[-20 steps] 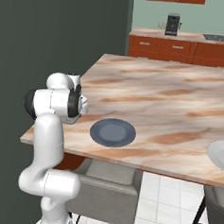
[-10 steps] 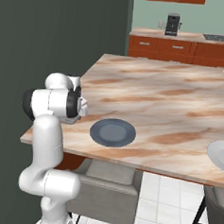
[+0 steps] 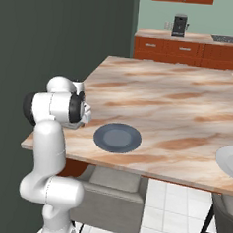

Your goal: Place two dumplings into each of the tupperware containers and then place the containers in the fridge.

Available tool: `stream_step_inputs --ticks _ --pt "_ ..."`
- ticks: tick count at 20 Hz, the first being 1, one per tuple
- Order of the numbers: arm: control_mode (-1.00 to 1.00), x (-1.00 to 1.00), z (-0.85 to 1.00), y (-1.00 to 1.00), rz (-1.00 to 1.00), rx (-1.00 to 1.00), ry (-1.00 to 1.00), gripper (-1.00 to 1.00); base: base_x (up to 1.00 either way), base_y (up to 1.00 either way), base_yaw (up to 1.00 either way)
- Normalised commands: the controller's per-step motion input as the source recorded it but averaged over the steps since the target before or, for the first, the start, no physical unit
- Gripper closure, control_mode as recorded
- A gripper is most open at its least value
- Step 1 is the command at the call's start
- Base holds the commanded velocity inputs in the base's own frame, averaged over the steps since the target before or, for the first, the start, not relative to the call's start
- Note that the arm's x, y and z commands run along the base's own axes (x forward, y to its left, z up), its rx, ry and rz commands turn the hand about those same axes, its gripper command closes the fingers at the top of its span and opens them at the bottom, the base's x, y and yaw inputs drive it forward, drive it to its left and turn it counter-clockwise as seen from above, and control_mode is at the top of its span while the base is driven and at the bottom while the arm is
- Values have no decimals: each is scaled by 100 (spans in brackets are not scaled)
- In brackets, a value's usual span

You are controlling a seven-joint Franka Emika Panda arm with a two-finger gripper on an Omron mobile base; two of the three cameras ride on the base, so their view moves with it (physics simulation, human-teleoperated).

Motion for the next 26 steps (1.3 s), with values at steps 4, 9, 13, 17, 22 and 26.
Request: stream_step_inputs --ticks 4,9,13,17,22,26 --pt "-100 -27 -4 -21 0 0 0 -100 0 0 0" --pt "-100 0 -4 -18 0 0 0 -100 0 0 0" --pt "-100 0 0 -3 0 0 0 -100 0 0 0" --pt "-100 0 -2 -28 -1 0 0 -100 0 0 0" --pt "-100 0 0 -9 0 0 0 -100 0 0 0" --pt "-100 -33 0 0 0 0 0 -100 0 0 0"
